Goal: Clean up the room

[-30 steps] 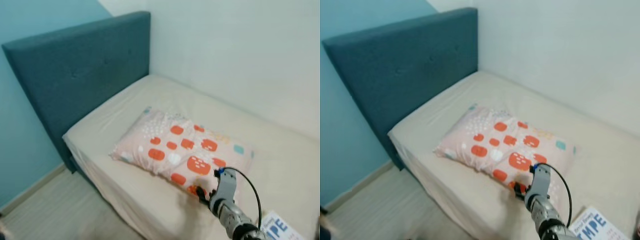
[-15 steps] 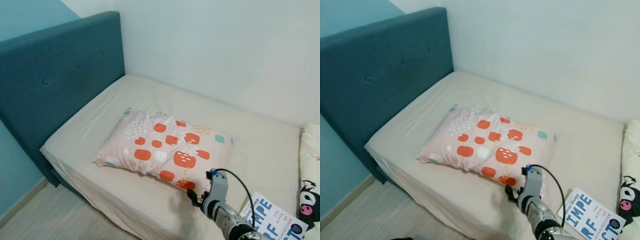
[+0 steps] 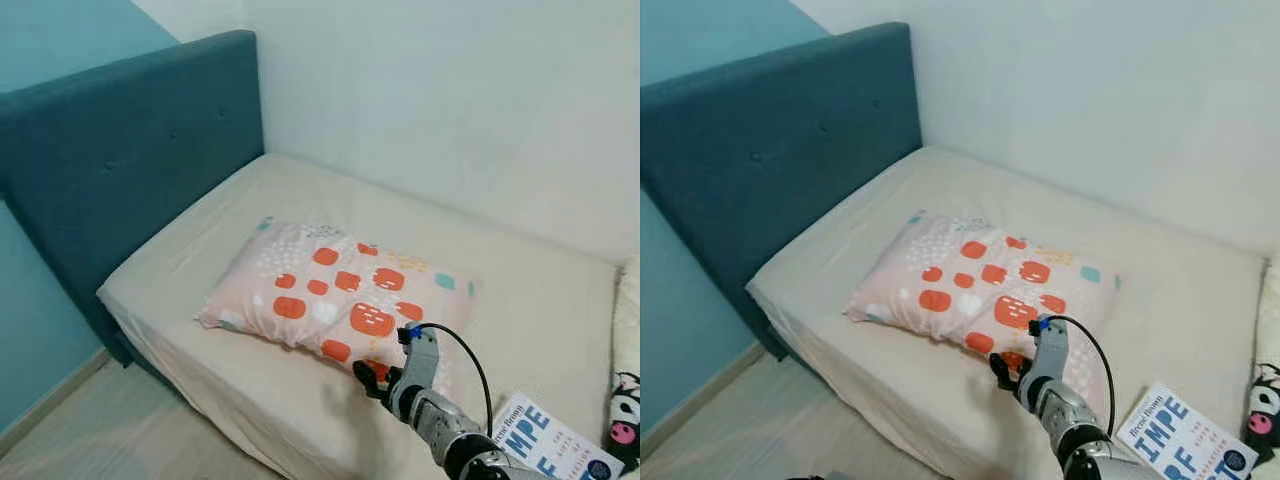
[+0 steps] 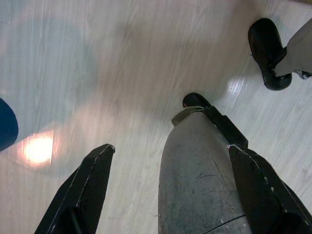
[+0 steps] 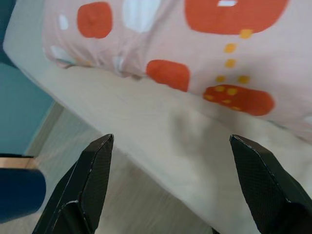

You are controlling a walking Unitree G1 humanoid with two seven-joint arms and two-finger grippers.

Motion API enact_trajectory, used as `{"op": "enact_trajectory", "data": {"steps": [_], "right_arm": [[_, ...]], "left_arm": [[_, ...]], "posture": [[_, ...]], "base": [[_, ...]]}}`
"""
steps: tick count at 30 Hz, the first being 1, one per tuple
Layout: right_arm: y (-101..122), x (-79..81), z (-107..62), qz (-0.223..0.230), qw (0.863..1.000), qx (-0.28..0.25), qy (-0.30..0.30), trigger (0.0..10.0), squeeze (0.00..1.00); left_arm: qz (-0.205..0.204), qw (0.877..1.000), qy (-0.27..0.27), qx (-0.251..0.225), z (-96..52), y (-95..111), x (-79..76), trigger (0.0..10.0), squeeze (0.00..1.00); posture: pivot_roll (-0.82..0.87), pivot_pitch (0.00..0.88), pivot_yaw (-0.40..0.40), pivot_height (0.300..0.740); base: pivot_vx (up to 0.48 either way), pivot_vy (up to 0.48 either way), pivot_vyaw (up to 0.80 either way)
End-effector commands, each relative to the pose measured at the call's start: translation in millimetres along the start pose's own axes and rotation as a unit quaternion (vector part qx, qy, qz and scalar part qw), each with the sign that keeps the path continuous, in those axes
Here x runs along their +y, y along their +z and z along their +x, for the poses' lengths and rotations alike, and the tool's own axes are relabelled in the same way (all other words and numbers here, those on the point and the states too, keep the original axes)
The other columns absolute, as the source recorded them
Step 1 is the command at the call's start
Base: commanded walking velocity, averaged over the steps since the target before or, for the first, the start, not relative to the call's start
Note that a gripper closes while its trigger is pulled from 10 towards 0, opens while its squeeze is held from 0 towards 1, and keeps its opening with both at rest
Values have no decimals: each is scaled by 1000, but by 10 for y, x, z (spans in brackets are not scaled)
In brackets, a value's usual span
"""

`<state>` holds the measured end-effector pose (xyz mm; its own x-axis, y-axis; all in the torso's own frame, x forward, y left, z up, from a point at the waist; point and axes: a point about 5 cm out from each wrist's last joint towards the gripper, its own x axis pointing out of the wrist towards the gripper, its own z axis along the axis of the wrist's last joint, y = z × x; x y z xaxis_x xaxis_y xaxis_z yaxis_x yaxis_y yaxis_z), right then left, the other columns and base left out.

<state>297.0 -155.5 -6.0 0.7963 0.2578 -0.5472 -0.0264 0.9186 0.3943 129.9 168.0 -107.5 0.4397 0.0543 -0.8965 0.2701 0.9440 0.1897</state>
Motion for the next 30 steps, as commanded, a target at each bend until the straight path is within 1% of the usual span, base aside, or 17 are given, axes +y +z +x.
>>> {"op": "enact_trajectory", "data": {"steps": [1,2,7,8,10,14,18,20,25,27,28,29,30], "right_arm": [[36,5,6,23,1000,-8,0,10000,0],[36,5,6,23,1000,-8,0,10000,0],[26,-57,-18,57,998,-16,-8,10000,0],[26,-57,-18,57,998,-16,-8,10000,0],[44,-83,-27,77,997,-24,-9,10000,0],[80,-93,-28,89,995,-32,-9,10000,0],[166,-70,-14,110,993,-50,-3,10000,0],[242,-44,-2,131,989,-66,5,10000,0],[325,-5,13,149,985,-80,18,10000,0],[401,25,21,172,980,-96,32,10000,0],[431,34,22,182,977,-103,37,10000,0],[431,34,22,182,977,-103,37,10000,0],[475,52,25,192,974,-111,47,10000,0]], "left_arm": [[0,1000,3,18,-14,-105,-1,10000,0],[0,1000,3,18,-14,-105,-1,10000,0],[-1,1000,4,17,-15,-107,-5,10000,0],[-1,1000,4,17,-15,-107,-5,10000,0],[-1,1000,5,16,-16,-108,-7,10000,0],[-1,1000,7,16,-18,-116,-9,10000,0],[-1,1000,7,17,-21,-133,-12,10000,0],[-1,1000,8,19,-27,-159,-12,10000,0],[1,1000,9,22,-36,-204,-11,10000,0],[3,1000,9,27,-47,-258,-12,10000,0],[5,1000,9,29,-53,-280,-13,10000,0],[5,1000,9,29,-53,-280,-13,10000,0],[8,999,9,32,-60,-314,-13,10000,0]], "posture": [[-58,64,-26,690],[-58,64,-26,690],[-54,62,-29,665],[-54,62,-29,665],[-49,62,-31,650],[-45,63,-32,630],[-40,69,-32,610],[-35,91,-25,600],[-30,110,-20,585],[-15,145,-10,575],[-12,149,-9,570],[-12,149,-9,570],[1,167,-3,565]], "base": [[0,0,0],[0,0,0],[0,0,0],[0,0,0],[0,0,0],[0,0,0],[0,0,0],[0,0,0],[0,0,0],[0,0,0],[0,0,0],[0,0,0],[0,0,0]]}}
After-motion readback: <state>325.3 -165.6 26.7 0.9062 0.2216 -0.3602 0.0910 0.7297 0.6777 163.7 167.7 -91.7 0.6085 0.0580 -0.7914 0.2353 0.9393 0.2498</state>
